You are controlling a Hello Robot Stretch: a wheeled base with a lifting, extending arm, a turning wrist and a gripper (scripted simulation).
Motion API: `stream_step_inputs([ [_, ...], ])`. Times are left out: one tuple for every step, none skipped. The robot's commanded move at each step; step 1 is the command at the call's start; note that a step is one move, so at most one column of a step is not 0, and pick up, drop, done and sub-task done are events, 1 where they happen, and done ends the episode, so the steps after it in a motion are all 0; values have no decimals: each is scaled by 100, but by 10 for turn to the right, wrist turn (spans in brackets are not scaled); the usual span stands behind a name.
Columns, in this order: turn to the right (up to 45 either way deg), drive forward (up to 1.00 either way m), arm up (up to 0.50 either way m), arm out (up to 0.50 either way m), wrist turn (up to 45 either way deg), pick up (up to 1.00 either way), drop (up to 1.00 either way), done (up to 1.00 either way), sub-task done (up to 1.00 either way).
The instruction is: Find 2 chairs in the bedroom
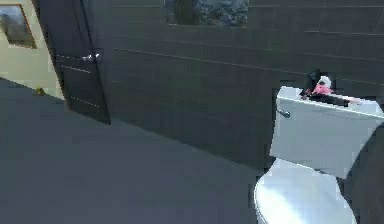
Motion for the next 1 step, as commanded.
stream_step_inputs([
  [-390,0,0,0,0,0,0,0,0],
])
